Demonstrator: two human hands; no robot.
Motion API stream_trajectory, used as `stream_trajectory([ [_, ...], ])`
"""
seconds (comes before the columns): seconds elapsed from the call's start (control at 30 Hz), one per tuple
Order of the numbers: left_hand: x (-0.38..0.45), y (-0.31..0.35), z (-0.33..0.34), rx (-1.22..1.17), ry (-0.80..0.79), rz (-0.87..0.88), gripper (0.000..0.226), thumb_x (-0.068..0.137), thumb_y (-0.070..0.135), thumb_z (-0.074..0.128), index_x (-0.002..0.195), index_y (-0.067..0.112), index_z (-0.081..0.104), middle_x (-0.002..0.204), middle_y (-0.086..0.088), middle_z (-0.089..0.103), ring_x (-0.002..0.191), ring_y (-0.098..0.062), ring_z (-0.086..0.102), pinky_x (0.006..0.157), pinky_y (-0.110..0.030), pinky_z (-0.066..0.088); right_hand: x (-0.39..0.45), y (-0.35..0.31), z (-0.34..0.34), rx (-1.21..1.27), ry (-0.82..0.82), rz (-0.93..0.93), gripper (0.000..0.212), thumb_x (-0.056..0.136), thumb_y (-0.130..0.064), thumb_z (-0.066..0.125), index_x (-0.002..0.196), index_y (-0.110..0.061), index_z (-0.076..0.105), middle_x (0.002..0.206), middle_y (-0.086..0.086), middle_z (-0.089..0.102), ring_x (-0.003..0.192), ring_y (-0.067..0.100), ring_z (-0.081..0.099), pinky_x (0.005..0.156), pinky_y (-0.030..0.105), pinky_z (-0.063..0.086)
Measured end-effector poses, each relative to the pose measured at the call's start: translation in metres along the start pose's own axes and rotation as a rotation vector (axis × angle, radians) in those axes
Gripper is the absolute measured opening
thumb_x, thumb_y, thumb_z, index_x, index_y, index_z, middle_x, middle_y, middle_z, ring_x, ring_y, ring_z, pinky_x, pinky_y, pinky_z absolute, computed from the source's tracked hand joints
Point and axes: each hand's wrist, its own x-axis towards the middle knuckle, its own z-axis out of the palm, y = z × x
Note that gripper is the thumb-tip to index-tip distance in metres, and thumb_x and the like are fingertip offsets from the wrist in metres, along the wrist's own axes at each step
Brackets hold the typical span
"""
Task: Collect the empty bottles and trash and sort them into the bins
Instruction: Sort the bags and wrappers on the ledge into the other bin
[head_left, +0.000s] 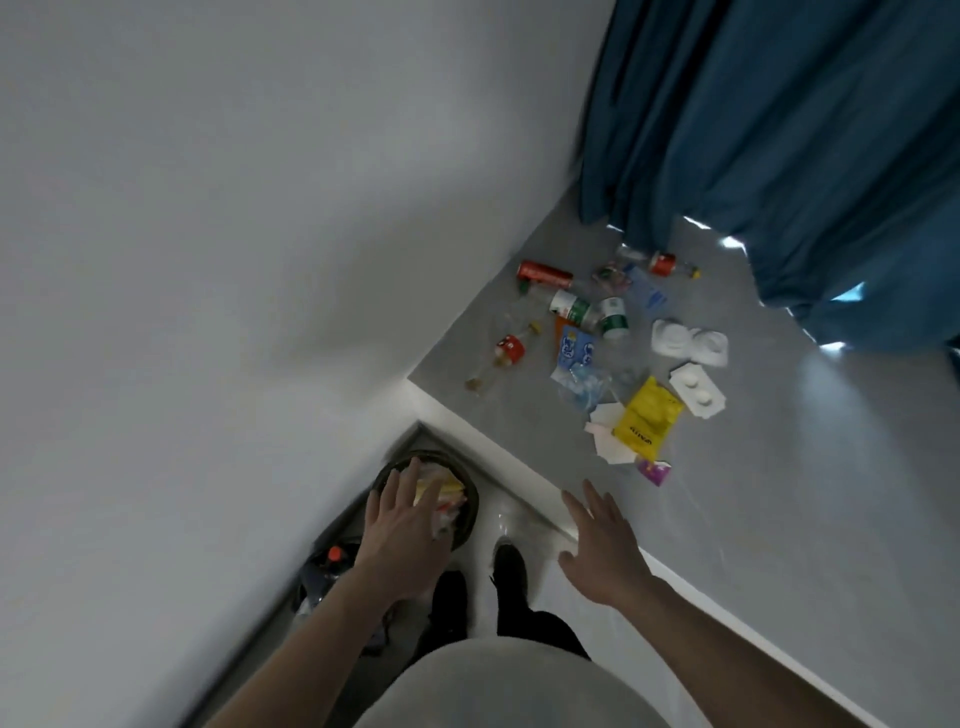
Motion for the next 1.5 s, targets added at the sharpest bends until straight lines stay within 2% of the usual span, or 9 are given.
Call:
stream_trajectory([
  [0.17,-0.020,-0.003,-0.025,0.044,0.045,0.055,0.071,0.097,0.050,0.045,0.160,0.035,0.016,0.170,0.001,-0.013,0.156,-0.027,-0.010,0.126,-0.050,0.004,-0.033,0.004,-0.004,0.088,0.110,0.057,0.083,0.094,-0.043,0.057,0.160,-0.031,0.009,0.169,0.001,-0.006,0.155,0.032,0.003,0.123,0.048,0.019],
  [0.33,-0.036,0.005,-0.042,0.057,0.054,0.082,0.077,0.095,0.052,0.050,0.161,0.034,0.014,0.169,0.003,-0.013,0.156,-0.027,-0.007,0.127,-0.048,0.004,-0.051,0.016,-0.013,0.166,0.173,0.092,0.087,0.089,-0.045,0.061,0.160,-0.031,0.013,0.169,0.001,-0.004,0.155,0.031,0.003,0.124,0.047,0.018],
  [0.5,-0.029,0.034,-0.056,0.107,0.075,0.109,0.074,0.097,0.052,0.049,0.161,0.035,0.015,0.169,0.003,-0.013,0.157,-0.026,-0.005,0.126,-0.045,0.006,-0.061,0.046,-0.029,0.211,0.249,0.109,0.088,0.085,-0.044,0.062,0.159,-0.031,0.017,0.169,0.000,0.000,0.155,0.030,0.007,0.123,0.046,0.024],
  [0.77,-0.008,0.112,-0.045,0.081,0.108,0.114,0.073,0.094,0.053,0.047,0.159,0.036,0.019,0.170,0.001,-0.008,0.157,-0.027,0.001,0.126,-0.047,0.011,-0.084,0.120,-0.059,0.237,0.303,0.072,0.081,0.093,-0.037,0.061,0.160,-0.028,0.016,0.168,0.000,0.005,0.155,0.027,0.008,0.125,0.036,0.016],
  [0.83,-0.002,0.134,-0.039,0.070,0.105,0.114,0.073,0.093,0.055,0.048,0.159,0.037,0.021,0.170,0.002,-0.007,0.157,-0.026,0.003,0.126,-0.045,0.013,-0.091,0.148,-0.065,0.236,0.300,0.067,0.080,0.094,-0.036,0.060,0.160,-0.030,0.016,0.168,0.000,0.004,0.155,0.025,0.008,0.124,0.033,0.014],
  [0.97,0.006,0.179,-0.027,0.031,0.134,0.082,0.072,0.092,0.055,0.052,0.157,0.037,0.025,0.170,0.002,-0.004,0.156,-0.024,0.008,0.125,-0.043,0.020,-0.094,0.207,-0.075,0.225,0.252,0.076,0.080,0.093,-0.035,0.060,0.158,-0.036,0.014,0.169,0.001,0.000,0.155,0.029,0.009,0.123,0.035,0.020],
  [1.13,0.014,0.214,-0.011,0.014,0.129,0.045,0.068,0.088,0.063,0.046,0.151,0.040,0.037,0.170,0.003,0.004,0.156,-0.023,0.011,0.122,-0.047,0.026,-0.075,0.257,-0.080,0.179,0.160,0.061,0.082,0.091,-0.039,0.060,0.159,-0.033,0.015,0.169,0.003,0.000,0.154,0.030,0.012,0.121,0.038,0.027],
  [1.27,0.021,0.228,-0.002,-0.043,0.114,-0.004,0.067,0.090,0.051,0.060,0.151,0.037,0.037,0.169,0.003,0.006,0.152,-0.027,0.024,0.120,-0.043,0.029,-0.049,0.262,-0.086,0.170,0.095,0.024,0.083,0.092,-0.037,0.060,0.160,-0.029,0.013,0.169,0.007,0.002,0.154,0.031,0.011,0.122,0.040,0.026],
  [1.5,0.089,0.239,-0.015,0.023,0.015,0.013,0.069,0.089,0.052,0.061,0.152,0.039,0.034,0.169,0.003,0.008,0.151,-0.027,0.026,0.120,-0.041,0.031,0.005,0.254,-0.097,0.226,0.082,0.035,0.078,0.091,-0.032,0.059,0.158,-0.028,0.019,0.168,0.006,0.007,0.153,0.031,0.014,0.119,0.042,0.031],
])
